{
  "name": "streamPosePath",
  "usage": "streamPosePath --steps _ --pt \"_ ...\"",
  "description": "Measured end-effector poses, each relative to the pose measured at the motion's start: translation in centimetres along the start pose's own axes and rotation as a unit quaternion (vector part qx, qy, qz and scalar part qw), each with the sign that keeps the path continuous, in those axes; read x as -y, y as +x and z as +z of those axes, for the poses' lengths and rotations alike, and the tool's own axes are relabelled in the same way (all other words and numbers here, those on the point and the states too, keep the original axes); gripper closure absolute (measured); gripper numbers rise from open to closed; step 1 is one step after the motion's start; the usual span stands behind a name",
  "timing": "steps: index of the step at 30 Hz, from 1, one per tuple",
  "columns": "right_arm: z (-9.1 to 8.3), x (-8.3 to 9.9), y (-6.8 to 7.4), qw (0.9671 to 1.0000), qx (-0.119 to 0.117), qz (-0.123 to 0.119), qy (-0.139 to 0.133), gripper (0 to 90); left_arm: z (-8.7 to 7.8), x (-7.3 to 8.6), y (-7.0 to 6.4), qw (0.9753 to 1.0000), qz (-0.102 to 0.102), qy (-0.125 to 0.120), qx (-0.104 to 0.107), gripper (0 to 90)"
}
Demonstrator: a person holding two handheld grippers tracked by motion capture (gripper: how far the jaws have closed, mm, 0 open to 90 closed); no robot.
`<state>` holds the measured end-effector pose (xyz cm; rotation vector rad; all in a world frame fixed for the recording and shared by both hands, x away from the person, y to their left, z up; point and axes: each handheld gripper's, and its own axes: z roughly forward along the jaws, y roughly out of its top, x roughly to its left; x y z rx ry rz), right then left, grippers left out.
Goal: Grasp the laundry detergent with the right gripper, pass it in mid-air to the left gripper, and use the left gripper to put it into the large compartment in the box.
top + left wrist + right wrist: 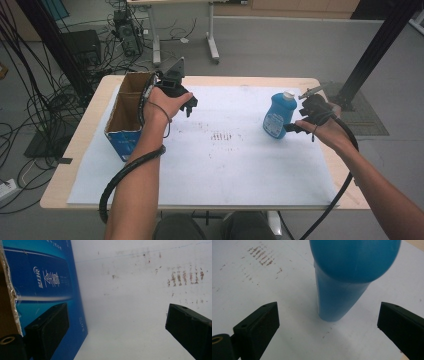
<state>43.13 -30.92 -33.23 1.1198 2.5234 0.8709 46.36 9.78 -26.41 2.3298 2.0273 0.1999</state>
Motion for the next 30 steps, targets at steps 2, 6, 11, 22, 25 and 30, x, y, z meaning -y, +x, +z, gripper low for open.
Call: streamPosePath --steps 2,6,11,22,25,30 --pt "0.2 0.1 0.0 1.0000 0.001 0.000 -0.003 3.7 0.0 0.0 0.0 1.0000 -0.001 0.000 0.000 5.7" --pt "1.1 0.5 0.0 0.9997 0.012 0.005 -0.019 3.6 0.2 -0.1 0.1 1.0000 0.002 0.002 0.000 5.7" --pt "2.2 1.0 0.1 0.9993 0.018 0.011 -0.032 3.4 0.4 -0.1 0.1 1.0000 0.000 0.003 -0.001 5.7" --pt "3.6 1.4 0.1 0.9973 0.028 0.022 -0.065 3.2 0.4 -0.1 0.2 1.0000 0.001 0.003 -0.002 5.7" --pt "3.8 1.5 0.1 0.9965 0.032 0.023 -0.073 2.9 0.3 -0.1 0.2 1.0000 0.000 0.001 -0.002 5.7" --pt "4.0 1.6 0.1 0.9961 0.034 0.024 -0.078 2.9 0.4 -0.1 0.1 1.0000 0.002 0.002 -0.002 5.7"
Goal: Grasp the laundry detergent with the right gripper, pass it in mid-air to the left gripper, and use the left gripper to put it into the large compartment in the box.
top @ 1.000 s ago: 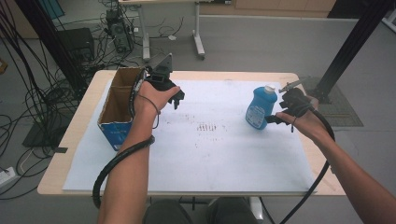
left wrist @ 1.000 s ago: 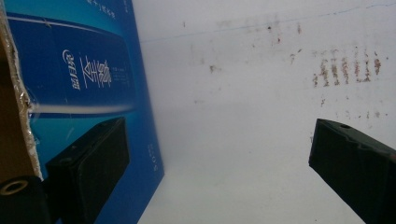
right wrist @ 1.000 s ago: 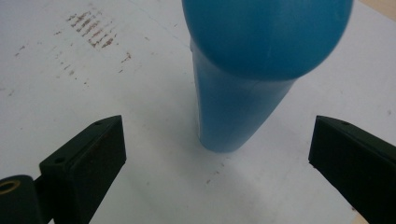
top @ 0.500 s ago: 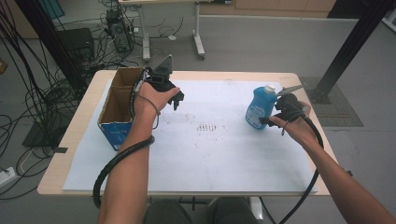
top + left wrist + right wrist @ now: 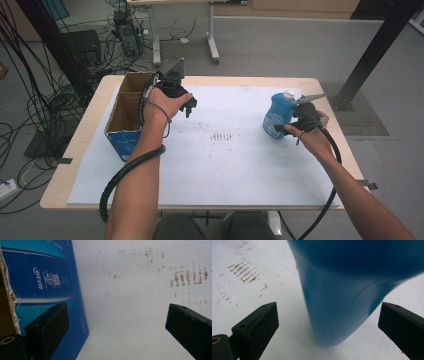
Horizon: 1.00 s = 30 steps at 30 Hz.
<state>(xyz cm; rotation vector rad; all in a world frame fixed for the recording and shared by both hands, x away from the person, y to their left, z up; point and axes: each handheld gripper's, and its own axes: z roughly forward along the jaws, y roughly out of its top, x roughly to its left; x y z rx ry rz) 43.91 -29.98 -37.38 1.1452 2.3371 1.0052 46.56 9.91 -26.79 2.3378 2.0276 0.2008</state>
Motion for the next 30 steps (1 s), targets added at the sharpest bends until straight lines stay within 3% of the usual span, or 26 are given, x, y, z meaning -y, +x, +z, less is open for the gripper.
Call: streamPosePath --steps 14,30 --pt "0.30 0.12 0.00 0.9995 0.003 -0.002 -0.031 2.7 -0.05 -0.19 -0.39 1.0000 0.001 -0.001 0.000 5.7" --pt "0.49 0.12 -0.07 0.9992 0.002 -0.001 -0.041 2.6 -0.02 -0.21 -0.47 1.0000 0.002 0.000 0.000 5.7"
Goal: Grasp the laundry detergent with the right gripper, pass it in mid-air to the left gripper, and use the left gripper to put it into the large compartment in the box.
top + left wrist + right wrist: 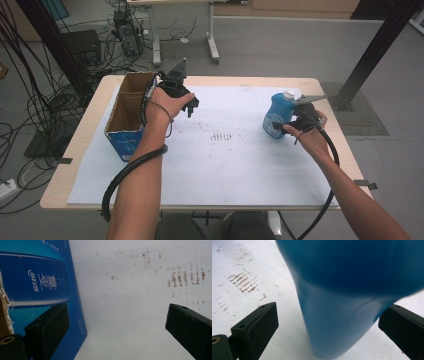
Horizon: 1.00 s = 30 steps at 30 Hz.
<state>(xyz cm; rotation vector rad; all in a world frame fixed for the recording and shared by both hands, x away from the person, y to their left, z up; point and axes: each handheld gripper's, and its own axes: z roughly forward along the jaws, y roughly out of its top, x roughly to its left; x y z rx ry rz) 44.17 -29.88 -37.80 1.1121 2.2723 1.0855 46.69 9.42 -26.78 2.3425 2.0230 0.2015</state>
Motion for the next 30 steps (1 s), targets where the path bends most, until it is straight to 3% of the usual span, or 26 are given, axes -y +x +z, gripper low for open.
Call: streamPosePath --steps 30 --pt "0.24 0.00 -0.01 1.0000 -0.004 0.001 -0.002 2.5 -0.04 -0.08 -0.11 1.0000 0.002 -0.002 0.000 5.7"
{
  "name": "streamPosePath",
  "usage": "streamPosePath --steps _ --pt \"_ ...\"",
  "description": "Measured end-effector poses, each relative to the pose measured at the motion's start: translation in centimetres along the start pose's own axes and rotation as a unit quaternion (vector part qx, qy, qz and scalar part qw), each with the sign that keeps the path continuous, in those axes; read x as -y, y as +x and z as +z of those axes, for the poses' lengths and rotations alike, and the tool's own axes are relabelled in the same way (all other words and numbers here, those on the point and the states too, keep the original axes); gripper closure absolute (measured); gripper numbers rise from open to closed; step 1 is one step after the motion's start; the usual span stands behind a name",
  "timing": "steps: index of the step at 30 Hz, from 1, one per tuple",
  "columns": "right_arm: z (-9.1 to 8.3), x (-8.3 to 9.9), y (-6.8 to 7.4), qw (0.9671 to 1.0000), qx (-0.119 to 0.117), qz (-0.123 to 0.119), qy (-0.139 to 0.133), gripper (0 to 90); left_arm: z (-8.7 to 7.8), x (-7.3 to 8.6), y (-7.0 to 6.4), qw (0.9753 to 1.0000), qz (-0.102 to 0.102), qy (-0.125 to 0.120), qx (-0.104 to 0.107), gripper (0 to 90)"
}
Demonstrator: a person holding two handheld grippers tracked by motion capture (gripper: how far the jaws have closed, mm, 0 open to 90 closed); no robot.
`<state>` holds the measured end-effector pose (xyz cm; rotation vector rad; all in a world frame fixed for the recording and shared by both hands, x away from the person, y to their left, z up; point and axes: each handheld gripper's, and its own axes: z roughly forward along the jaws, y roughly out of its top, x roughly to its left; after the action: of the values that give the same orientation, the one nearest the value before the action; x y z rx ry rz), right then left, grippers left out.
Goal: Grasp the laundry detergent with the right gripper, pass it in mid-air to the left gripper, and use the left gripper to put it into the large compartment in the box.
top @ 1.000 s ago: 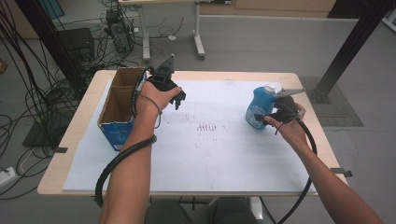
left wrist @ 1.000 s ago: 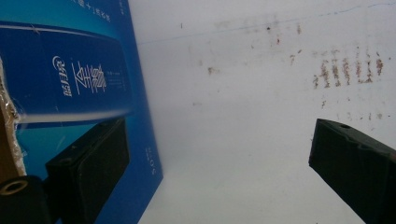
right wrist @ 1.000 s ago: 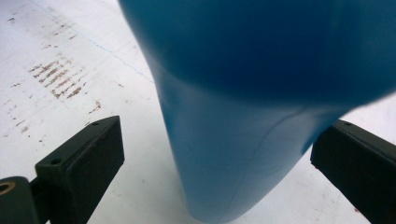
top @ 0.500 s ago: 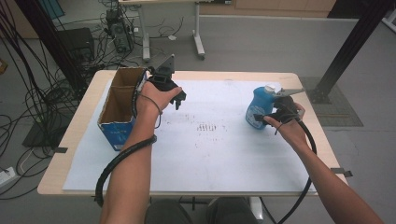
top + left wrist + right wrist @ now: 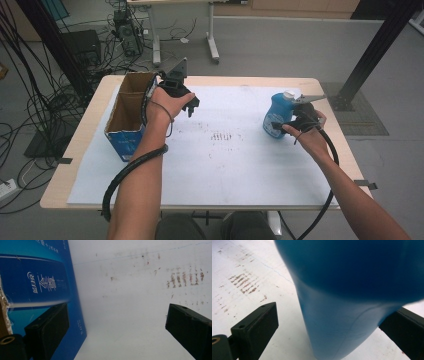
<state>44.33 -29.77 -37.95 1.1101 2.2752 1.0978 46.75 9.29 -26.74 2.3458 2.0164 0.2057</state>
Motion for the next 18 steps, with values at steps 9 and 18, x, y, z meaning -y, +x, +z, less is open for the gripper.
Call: streamPosePath --steps 9,18 --pt "0.04 -0.03 0.12 1.0000 0.000 -0.002 -0.001 2.5 0.04 0.02 -0.05 1.0000 0.001 0.000 0.001 5.7" --pt "0.10 -0.06 0.19 1.0000 -0.001 -0.004 -0.002 2.5 0.00 0.00 -0.02 1.0000 -0.002 -0.002 0.002 5.7"
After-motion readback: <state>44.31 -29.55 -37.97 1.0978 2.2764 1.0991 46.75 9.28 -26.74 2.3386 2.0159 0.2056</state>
